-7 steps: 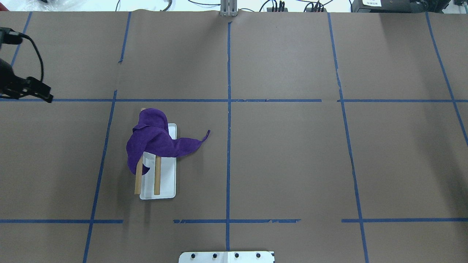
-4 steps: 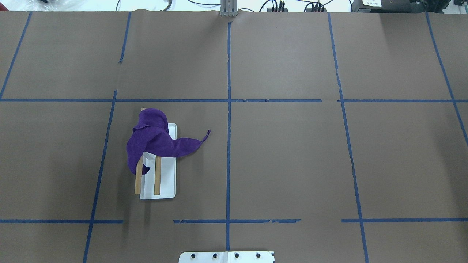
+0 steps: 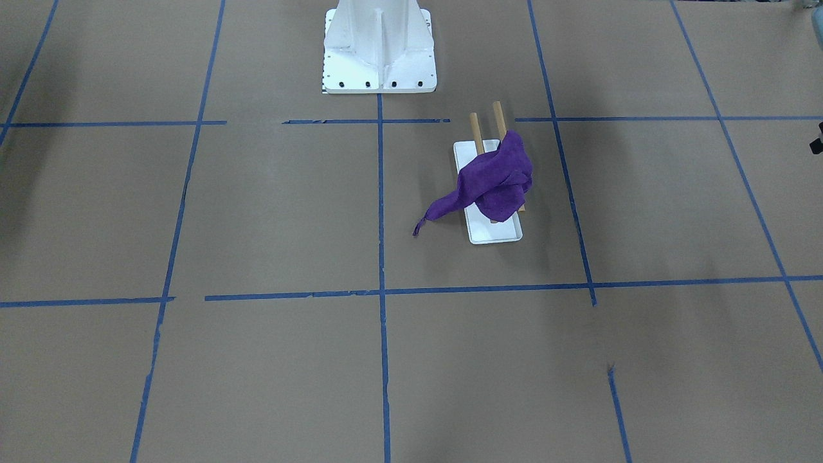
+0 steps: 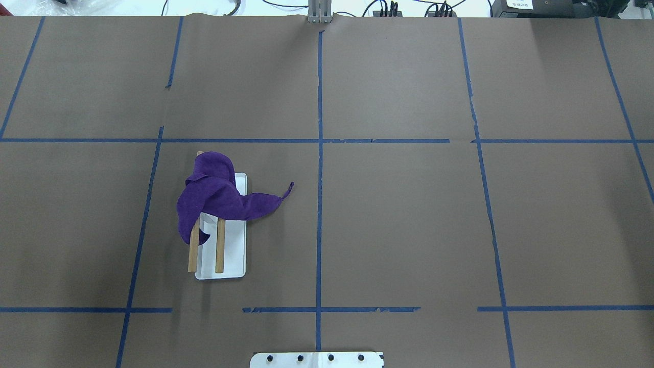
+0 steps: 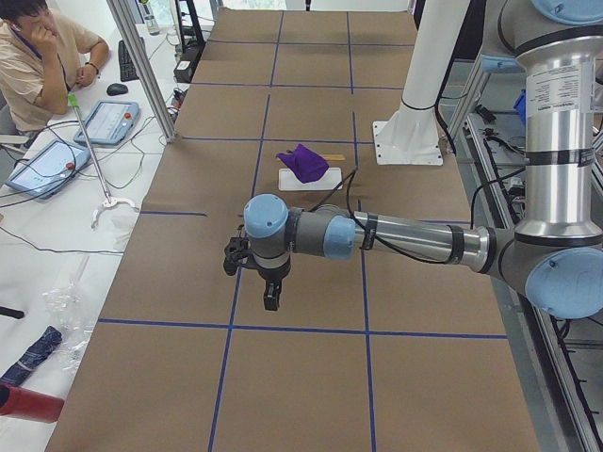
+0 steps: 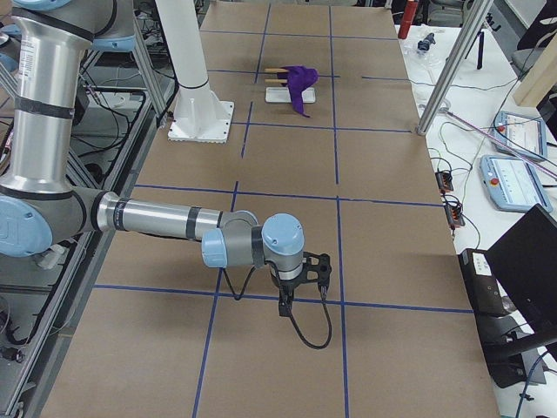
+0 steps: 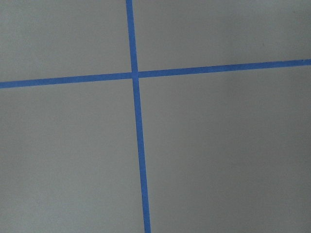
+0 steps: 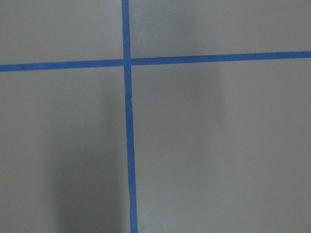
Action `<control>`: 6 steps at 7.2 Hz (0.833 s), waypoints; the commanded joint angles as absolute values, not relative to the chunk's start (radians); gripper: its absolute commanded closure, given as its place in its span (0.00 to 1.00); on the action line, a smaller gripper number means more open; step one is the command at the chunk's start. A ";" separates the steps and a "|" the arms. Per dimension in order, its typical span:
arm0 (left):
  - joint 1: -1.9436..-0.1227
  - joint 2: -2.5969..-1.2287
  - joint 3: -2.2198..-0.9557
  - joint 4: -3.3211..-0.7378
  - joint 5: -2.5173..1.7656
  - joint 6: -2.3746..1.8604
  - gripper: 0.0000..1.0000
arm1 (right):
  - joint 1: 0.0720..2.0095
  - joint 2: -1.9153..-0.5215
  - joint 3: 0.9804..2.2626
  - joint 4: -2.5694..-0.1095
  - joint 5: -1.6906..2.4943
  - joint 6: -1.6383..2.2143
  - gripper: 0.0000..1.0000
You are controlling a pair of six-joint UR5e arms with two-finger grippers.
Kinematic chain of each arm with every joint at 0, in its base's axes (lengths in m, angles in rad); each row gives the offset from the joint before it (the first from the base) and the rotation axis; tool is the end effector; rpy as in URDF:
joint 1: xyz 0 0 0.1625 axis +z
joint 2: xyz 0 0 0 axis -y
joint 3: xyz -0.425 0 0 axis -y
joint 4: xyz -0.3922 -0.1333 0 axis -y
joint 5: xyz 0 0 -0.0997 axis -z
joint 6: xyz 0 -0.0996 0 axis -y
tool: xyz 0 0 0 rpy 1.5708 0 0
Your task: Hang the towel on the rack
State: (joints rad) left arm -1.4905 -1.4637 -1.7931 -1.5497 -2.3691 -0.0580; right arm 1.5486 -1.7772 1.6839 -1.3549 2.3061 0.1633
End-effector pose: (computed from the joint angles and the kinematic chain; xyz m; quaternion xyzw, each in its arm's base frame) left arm -0.0257 -0.4535 0.5998 0.0164 0.3903 0.0285 0.9201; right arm 0.0573 -0.4128 0.6761 0.0237 -0.3625 0.0437 0.9307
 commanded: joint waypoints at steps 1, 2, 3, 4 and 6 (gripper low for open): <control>-1.496 -1.460 -1.789 -1.546 -2.364 -0.055 0.00 | 1.548 -1.778 1.683 -1.353 2.309 0.164 0.00; -1.496 -1.460 -1.780 -1.552 -2.359 -0.045 0.00 | 1.548 -1.776 1.684 -1.351 2.310 0.166 0.00; -1.515 -1.451 -1.776 -1.552 -2.335 0.077 0.00 | 1.548 -1.775 1.687 -1.351 2.310 0.198 0.00; -1.569 -1.433 -1.781 -1.551 -2.333 0.145 0.00 | 1.545 -1.773 1.690 -1.350 2.313 0.248 0.00; -1.574 -1.431 -1.789 -1.543 -2.338 0.143 0.00 | 1.540 -1.746 1.698 -1.358 2.315 0.259 0.00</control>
State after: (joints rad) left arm -1.5646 -1.4345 -1.7837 -1.5460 -2.3370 0.1295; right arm 1.5434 -1.7578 1.6949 -1.3550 2.3138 0.2456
